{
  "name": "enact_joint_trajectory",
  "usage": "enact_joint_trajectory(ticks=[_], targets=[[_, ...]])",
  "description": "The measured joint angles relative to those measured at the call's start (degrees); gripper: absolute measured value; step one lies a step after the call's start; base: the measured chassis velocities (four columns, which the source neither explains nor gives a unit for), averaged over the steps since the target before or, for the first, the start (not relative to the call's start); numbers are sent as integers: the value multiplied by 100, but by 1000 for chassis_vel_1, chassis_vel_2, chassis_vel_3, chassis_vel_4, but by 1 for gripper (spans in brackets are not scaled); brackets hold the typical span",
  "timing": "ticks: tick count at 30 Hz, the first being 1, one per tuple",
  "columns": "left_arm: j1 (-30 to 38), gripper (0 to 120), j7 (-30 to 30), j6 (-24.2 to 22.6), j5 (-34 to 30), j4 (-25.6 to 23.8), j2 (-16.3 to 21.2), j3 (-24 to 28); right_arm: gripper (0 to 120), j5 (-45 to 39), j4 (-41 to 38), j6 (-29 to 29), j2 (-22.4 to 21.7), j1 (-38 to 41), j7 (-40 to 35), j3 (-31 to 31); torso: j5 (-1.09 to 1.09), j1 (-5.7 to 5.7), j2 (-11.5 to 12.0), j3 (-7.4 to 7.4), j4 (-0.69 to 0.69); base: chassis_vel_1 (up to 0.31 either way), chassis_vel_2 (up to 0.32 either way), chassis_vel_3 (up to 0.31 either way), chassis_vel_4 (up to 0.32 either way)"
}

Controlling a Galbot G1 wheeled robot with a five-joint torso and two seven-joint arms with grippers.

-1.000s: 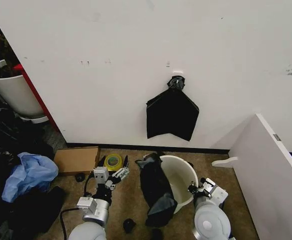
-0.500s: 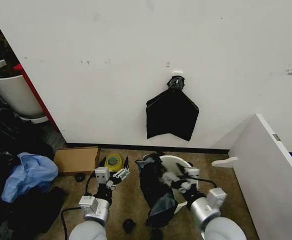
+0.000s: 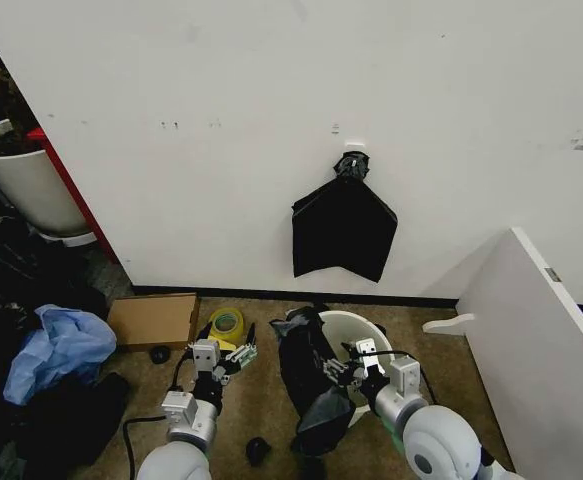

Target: Place the garbage bag over the trash bin.

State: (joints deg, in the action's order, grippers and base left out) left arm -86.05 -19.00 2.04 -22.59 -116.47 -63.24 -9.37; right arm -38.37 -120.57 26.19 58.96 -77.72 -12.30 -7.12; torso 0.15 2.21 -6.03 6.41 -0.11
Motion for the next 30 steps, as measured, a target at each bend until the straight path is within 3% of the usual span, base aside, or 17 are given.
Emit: enact_joint_trajectory(ticks=[6,11,21,25,30], targets=[[89,100,31,-117,-85,65,130,63,20,77,63,34,-41,-50,94,-60,0,0,0,0,0,0,0,0,0],[131,100,228,-329,-674,-38,277,126,0,384,76,-86,-47,-59,54,-184,0,0,0,0,0,0,0,0,0],[505,100,440,-1296,-1983,-77,287,566,0,1081,144,-462,-99,-173,188,-263,1,0,0,0,0,0,0,0,0],[867,100,110,-1649,-2398,117,25,1021,0,1529,239,-671,-107,-198,300,-252,1,0,0,0,0,0,0,0,0],[1227,100,-282,-1948,-2418,373,-241,1303,0,1630,269,-722,-119,-226,327,-247,1,0,0,0,0,0,0,0,0]])
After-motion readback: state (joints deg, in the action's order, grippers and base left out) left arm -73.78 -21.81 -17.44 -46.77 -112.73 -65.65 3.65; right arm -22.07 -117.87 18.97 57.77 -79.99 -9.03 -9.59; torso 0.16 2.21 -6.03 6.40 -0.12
